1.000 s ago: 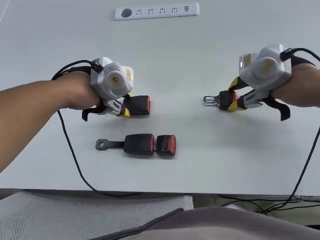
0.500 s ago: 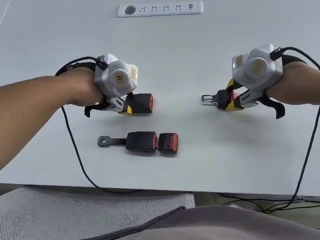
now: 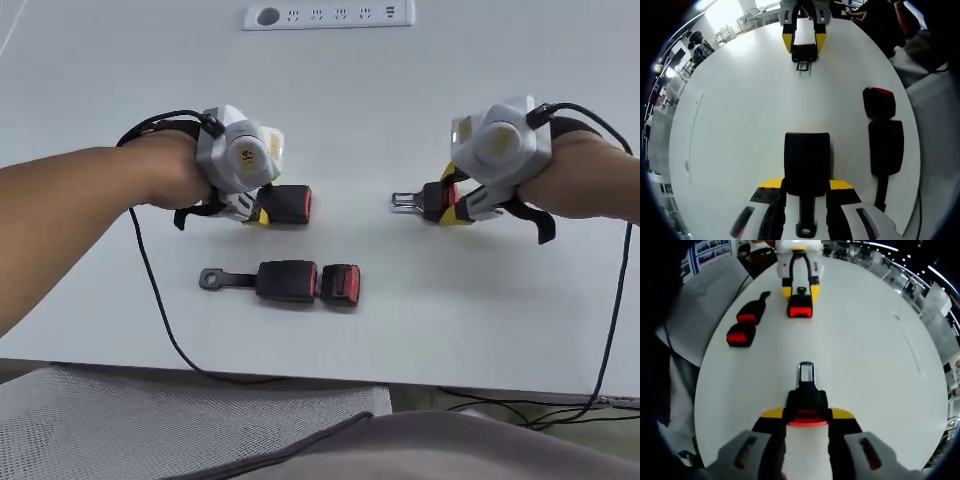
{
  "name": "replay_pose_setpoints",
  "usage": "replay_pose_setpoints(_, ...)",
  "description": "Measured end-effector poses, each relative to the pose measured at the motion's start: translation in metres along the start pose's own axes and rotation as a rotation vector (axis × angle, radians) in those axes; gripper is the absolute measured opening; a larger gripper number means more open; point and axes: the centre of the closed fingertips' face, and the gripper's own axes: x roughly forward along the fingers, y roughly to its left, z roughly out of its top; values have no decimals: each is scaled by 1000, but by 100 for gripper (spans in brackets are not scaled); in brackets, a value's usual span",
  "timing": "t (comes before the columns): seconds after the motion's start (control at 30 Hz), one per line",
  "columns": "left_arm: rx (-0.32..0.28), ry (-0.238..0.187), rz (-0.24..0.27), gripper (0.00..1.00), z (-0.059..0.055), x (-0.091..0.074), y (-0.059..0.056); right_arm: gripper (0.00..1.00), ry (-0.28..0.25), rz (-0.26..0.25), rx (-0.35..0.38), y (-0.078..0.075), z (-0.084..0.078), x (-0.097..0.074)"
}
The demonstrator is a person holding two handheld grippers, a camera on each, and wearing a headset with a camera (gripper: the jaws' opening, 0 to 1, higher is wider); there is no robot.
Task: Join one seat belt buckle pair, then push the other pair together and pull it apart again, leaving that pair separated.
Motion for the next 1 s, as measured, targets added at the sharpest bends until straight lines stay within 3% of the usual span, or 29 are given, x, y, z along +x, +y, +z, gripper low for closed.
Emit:
replay_pose_setpoints(0.2,9,15,-10,31,-1,2,1,31,-10,-4,-24,3,26,12)
replay_pose_setpoints(0.57,-6,15,-3,31,1,1,-1,31,-24,-1,11,10,69,32)
replay_pose_setpoints(1.0,-20,18,4,31,3,-3,-6,31,-4,-2,11,5,89,44)
